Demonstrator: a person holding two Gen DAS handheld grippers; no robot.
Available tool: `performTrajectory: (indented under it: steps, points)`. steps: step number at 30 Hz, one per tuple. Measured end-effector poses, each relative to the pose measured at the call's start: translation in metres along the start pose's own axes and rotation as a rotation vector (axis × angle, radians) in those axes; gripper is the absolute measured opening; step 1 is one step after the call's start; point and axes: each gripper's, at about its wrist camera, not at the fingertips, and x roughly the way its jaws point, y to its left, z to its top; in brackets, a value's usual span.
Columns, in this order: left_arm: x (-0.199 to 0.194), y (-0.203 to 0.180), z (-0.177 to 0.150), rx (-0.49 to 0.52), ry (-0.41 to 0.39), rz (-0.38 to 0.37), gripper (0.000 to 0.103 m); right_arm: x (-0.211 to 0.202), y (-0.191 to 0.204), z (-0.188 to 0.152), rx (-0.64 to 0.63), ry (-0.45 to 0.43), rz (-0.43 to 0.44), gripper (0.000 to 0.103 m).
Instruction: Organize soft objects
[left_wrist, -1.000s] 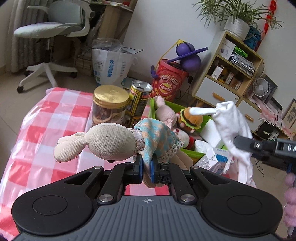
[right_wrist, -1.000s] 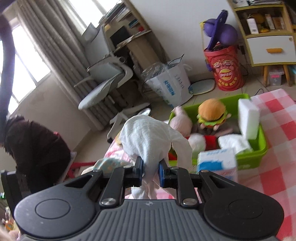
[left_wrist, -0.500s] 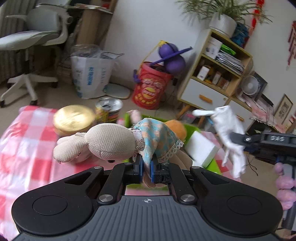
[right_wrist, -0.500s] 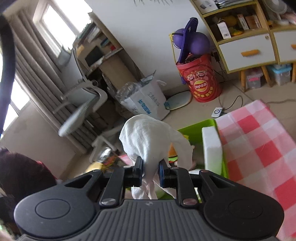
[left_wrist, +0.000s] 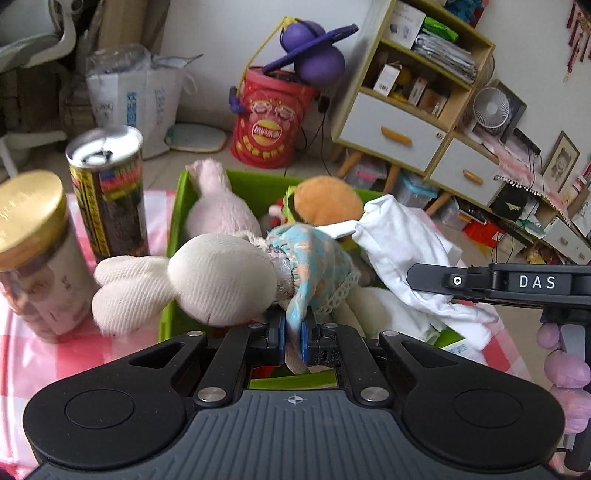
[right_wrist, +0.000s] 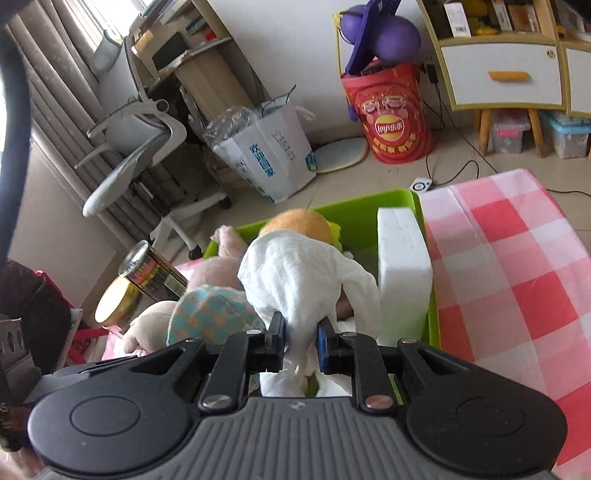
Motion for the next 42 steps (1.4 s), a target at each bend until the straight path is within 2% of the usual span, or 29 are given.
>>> performTrajectory:
  steps: [8,13,16,20,24,29,35,42]
  points:
    - [0.003,0.004,-0.004,-0.012,0.008,0.008,0.005,0.015,-0.007,-0.010,0.011,0.045,-0.028,0.000]
    - [-0.003,0.004,-0.005,-0.009,-0.001,0.010,0.011,0.011,-0.008,-0.010,0.030,0.045,-0.026,0.000]
    - [-0.011,0.002,-0.005,0.000,-0.015,0.013,0.019,0.004,-0.008,-0.007,0.054,0.040,-0.010,0.005]
    - [-0.026,0.001,-0.007,0.004,-0.030,0.013,0.036,-0.010,-0.007,-0.005,0.078,0.018,-0.015,0.025]
    - [-0.047,0.001,-0.012,0.016,-0.061,0.028,0.056,-0.029,-0.001,-0.004,0.086,-0.010,-0.018,0.030]
    - [-0.075,0.000,-0.020,0.015,-0.089,0.024,0.074,-0.054,0.009,-0.009,0.080,-0.040,-0.029,0.038]
    - [-0.103,0.000,-0.036,0.026,-0.092,0.036,0.082,-0.076,0.020,-0.022,0.076,-0.055,-0.048,0.044]
    - [-0.129,0.002,-0.059,0.012,-0.079,0.096,0.093,-0.099,0.034,-0.046,0.054,-0.056,-0.083,0.049]
